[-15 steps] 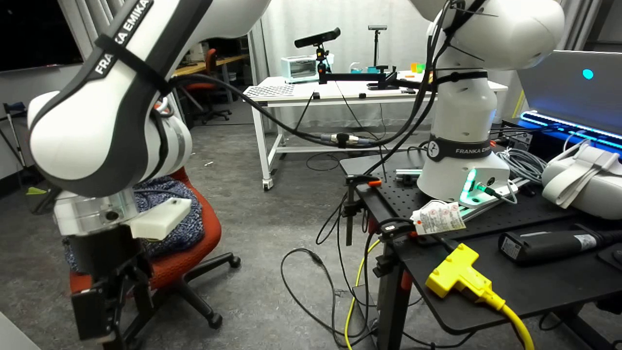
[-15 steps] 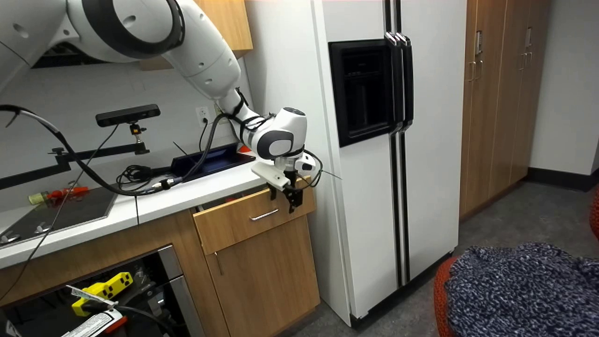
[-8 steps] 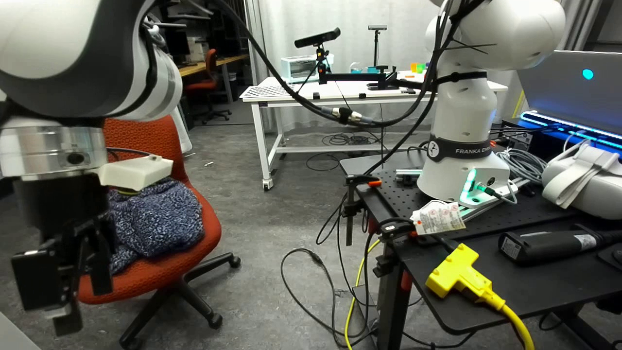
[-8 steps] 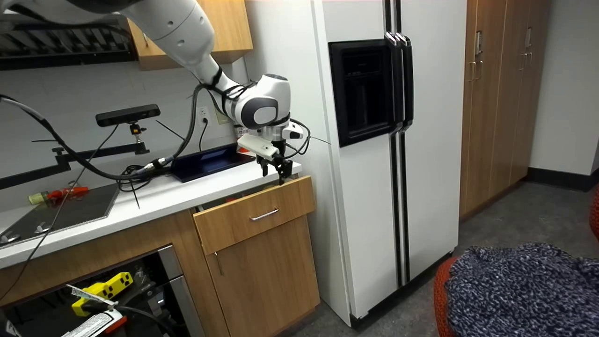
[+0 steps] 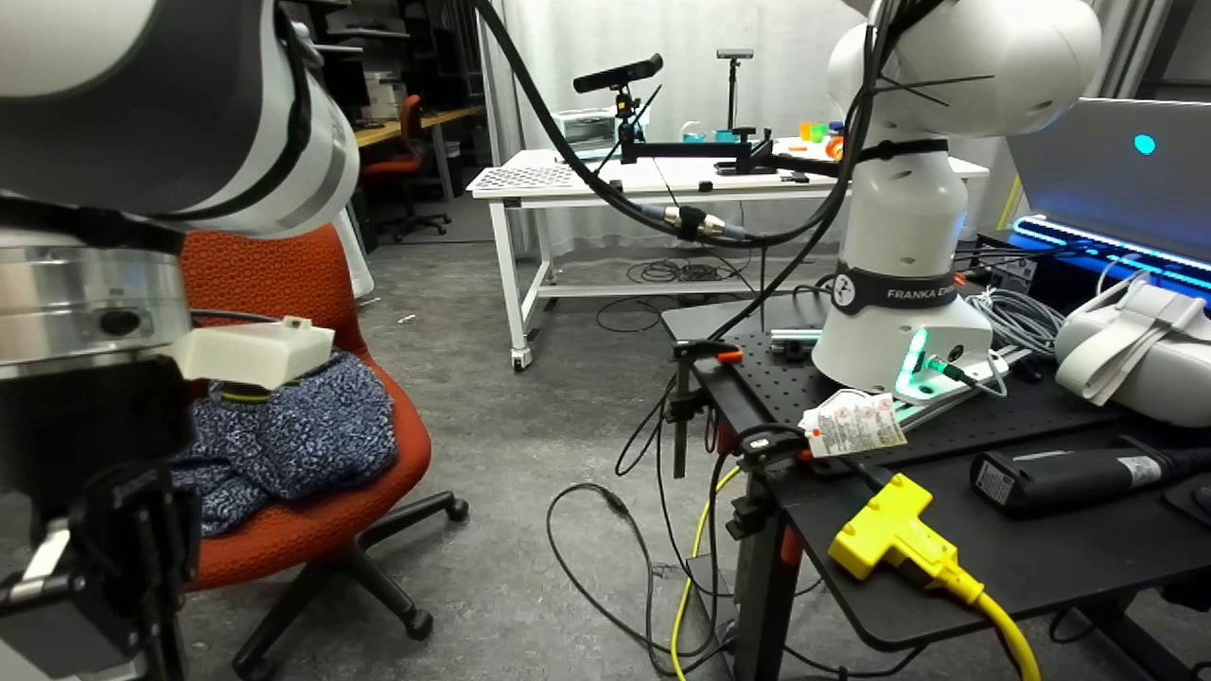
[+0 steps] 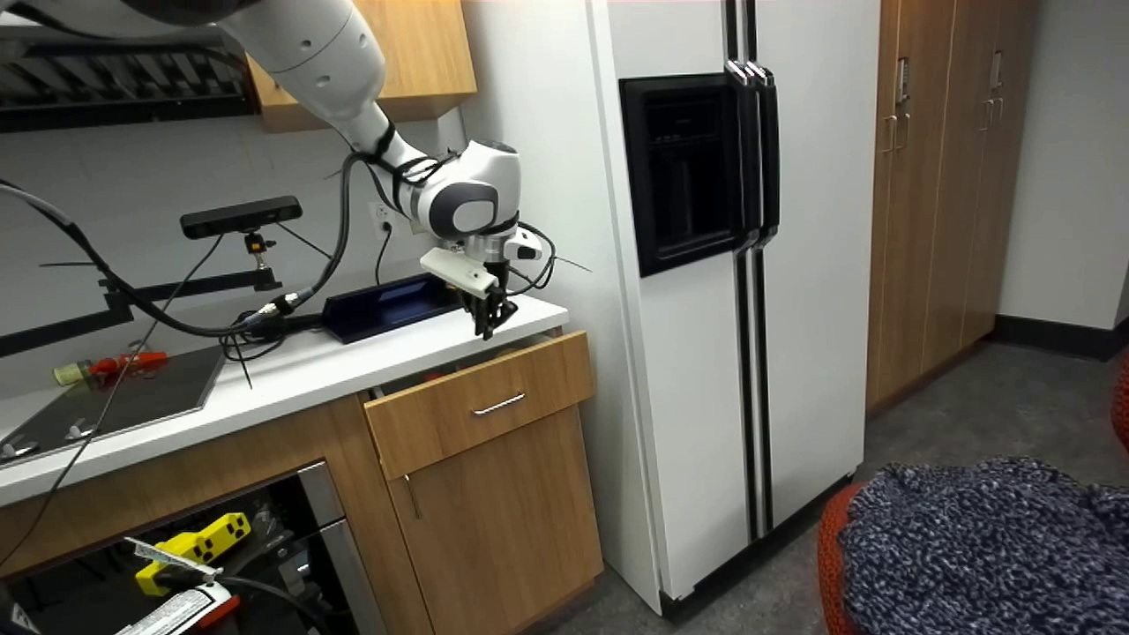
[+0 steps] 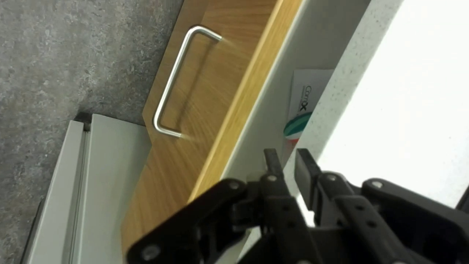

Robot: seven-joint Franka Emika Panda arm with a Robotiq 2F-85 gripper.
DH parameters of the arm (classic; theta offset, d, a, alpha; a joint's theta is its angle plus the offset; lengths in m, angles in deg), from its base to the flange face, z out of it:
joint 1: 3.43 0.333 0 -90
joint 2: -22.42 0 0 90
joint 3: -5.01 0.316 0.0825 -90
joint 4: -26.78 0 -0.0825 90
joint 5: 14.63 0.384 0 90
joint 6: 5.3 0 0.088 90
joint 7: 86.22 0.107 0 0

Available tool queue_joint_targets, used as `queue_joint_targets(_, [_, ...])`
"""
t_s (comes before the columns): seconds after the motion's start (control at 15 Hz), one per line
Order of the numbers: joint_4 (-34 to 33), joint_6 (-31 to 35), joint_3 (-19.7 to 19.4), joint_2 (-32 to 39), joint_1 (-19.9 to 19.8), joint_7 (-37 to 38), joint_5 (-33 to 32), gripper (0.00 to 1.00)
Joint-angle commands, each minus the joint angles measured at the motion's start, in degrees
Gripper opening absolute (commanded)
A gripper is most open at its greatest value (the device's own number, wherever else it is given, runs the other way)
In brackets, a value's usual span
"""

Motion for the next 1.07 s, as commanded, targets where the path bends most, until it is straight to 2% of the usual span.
queue_joint_targets(0.0, [-0.46,-1.33,1.19,1.98,-0.76,-2.81,1.76,0.0])
queue_joint_targets(0.47, [-2.42,-3.07,0.27,6.3,-0.01,-1.81,0.04,0.0])
queue_joint_targets(1.0, [-0.69,-6.86,-8.54,2.81,5.83,7.91,-10.34,0.0])
